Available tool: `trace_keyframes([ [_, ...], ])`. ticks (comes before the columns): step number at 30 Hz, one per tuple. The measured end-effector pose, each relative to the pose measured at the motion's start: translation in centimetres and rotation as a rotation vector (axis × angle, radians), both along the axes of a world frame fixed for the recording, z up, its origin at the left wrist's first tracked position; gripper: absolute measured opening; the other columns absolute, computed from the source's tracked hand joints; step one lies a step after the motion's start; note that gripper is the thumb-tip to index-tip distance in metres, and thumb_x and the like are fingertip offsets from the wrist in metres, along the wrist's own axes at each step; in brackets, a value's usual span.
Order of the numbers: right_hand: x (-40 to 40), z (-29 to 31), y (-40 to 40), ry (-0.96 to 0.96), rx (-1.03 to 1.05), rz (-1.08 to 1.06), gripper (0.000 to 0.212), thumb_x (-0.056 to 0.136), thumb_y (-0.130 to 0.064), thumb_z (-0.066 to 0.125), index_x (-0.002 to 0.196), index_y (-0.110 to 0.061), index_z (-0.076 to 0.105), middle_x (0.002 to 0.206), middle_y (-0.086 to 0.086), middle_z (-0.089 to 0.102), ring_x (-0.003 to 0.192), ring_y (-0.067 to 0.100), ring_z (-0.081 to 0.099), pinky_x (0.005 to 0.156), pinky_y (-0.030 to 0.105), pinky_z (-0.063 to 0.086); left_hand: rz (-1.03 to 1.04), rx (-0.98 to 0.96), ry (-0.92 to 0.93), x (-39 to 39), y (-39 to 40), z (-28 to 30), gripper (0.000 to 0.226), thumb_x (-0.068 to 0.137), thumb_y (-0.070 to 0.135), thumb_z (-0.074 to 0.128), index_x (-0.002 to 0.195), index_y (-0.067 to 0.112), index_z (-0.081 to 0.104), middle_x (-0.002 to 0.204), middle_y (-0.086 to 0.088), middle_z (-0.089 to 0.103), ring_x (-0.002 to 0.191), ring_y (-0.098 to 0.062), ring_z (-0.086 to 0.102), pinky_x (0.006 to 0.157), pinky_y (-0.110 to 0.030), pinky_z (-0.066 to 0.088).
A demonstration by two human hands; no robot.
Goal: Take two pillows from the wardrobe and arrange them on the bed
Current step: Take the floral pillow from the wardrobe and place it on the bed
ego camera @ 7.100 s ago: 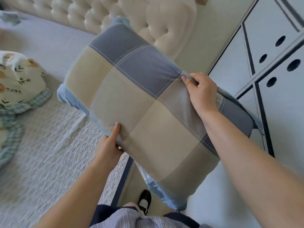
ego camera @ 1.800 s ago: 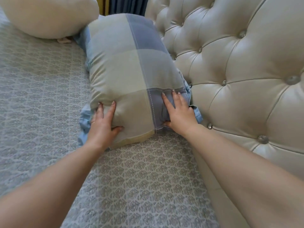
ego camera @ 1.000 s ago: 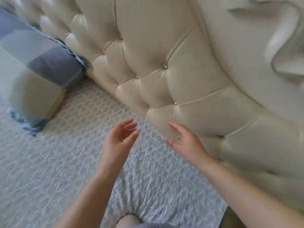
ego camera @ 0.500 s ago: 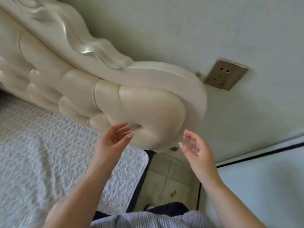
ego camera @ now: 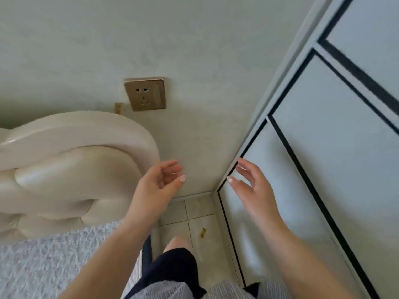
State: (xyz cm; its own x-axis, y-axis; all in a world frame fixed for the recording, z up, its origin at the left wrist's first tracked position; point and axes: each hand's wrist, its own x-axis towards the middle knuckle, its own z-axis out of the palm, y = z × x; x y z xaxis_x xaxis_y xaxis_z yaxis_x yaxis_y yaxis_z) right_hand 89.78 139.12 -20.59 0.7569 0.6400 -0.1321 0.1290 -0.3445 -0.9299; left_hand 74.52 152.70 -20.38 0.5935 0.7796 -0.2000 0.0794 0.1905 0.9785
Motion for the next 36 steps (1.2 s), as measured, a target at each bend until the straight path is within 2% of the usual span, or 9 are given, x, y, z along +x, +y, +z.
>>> trace_keyframes([
  [4, 0.6, 0.7, -4.6, 0.014, -0.001, -0.155, 0.046, 0.083, -0.024, 0.067, 0.124, -0.036, 0.051, 0.130, -0.018, 0.051, 0.117, -0.011, 0.046, 0.101, 0.026, 0.042, -0.338, 0.029, -0.027, 4.6, -1.9, 0.5, 0.035, 0.081, 0.004, 0.068, 0.106, 0.028, 0.062, 0.104, 0.005, 0.070, 0.094, -0.005, 0.068, 0.077, -0.015, 0.050],
  [9, -0.7, 0.4, -9.5, 0.060, -0.021, -0.483, 0.045, 0.082, -0.016, 0.068, 0.118, -0.038, 0.052, 0.129, -0.014, 0.053, 0.121, -0.002, 0.048, 0.108, 0.033, 0.038, -0.721, 0.002, -0.002, 9.7, -3.4, 0.3, 0.034, 0.082, 0.007, 0.068, 0.107, 0.029, 0.063, 0.105, 0.006, 0.070, 0.096, -0.004, 0.067, 0.079, -0.013, 0.051],
  [12, -3.2, 0.4, -12.9, 0.069, -0.055, -0.668, 0.045, 0.082, -0.017, 0.067, 0.120, -0.036, 0.051, 0.131, -0.010, 0.053, 0.121, 0.001, 0.048, 0.107, 0.028, 0.036, -0.960, 0.031, 0.024, 11.7, -5.9, 0.2, 0.036, 0.083, 0.004, 0.066, 0.111, 0.026, 0.062, 0.108, 0.005, 0.069, 0.098, -0.006, 0.066, 0.081, -0.015, 0.051],
  [16, -8.7, 0.7, -18.0, 0.072, -0.036, -0.951, 0.045, 0.081, -0.018, 0.068, 0.122, -0.032, 0.053, 0.128, -0.011, 0.056, 0.118, -0.003, 0.050, 0.100, 0.017, 0.037, -1.223, 0.033, -0.007, 12.1, -11.8, 0.7, 0.035, 0.084, -0.004, 0.061, 0.115, 0.013, 0.058, 0.106, 0.000, 0.066, 0.091, -0.006, 0.065, 0.076, -0.010, 0.049],
  [19, -13.6, 0.6, -21.9, 0.076, -0.028, -1.152, 0.045, 0.082, -0.021, 0.068, 0.123, -0.032, 0.053, 0.125, -0.013, 0.058, 0.116, -0.007, 0.050, 0.095, 0.013, 0.037, -1.415, 0.064, -0.011, 11.2, -16.8, 0.9, 0.035, 0.084, -0.005, 0.061, 0.115, 0.011, 0.057, 0.104, 0.000, 0.066, 0.090, -0.005, 0.064, 0.074, -0.008, 0.048],
  [23, -19.9, 0.0, -27.3, 0.090, 0.020, -1.386, 0.042, 0.081, -0.021, 0.068, 0.120, -0.033, 0.055, 0.121, -0.014, 0.060, 0.115, -0.005, 0.052, 0.103, 0.025, 0.039, -1.620, 0.071, 0.003, 8.6, -24.4, 0.4, 0.032, 0.084, -0.004, 0.062, 0.108, 0.018, 0.059, 0.104, 0.000, 0.066, 0.082, 0.008, 0.064, 0.073, -0.009, 0.048],
  [30, -31.4, -1.1, -39.2, 0.100, 0.098, -1.605, 0.037, 0.081, -0.025, 0.068, 0.110, -0.044, 0.054, 0.120, -0.019, 0.059, 0.114, -0.008, 0.051, 0.100, 0.025, 0.041, -1.862, 0.076, 0.065, 0.0, -40.2, -0.6, 0.031, 0.085, 0.006, 0.065, 0.109, 0.025, 0.061, 0.108, 0.005, 0.069, 0.094, 0.002, 0.065, 0.076, -0.010, 0.048],
  [33, -36.1, -1.0, -44.1, 0.096, 0.084, -1.686, 0.037, 0.082, -0.026, 0.066, 0.113, -0.041, 0.052, 0.117, -0.022, 0.057, 0.113, -0.009, 0.051, 0.097, 0.023, 0.041, -1.943, 0.072, 0.064, -3.9, -46.3, -0.6, 0.030, 0.085, 0.006, 0.064, 0.109, 0.023, 0.061, 0.110, 0.002, 0.068, 0.095, 0.001, 0.065, 0.078, -0.012, 0.049],
  [36, -40.4, -0.8, -47.7, 0.098, 0.056, -1.789, 0.040, 0.083, -0.028, 0.065, 0.120, -0.036, 0.053, 0.121, -0.016, 0.058, 0.114, -0.005, 0.051, 0.098, 0.024, 0.041, -2.045, 0.093, 0.072, -7.3, -51.3, -0.5, 0.029, 0.085, 0.008, 0.065, 0.107, 0.026, 0.061, 0.109, 0.002, 0.068, 0.093, 0.003, 0.065, 0.078, -0.013, 0.048],
])
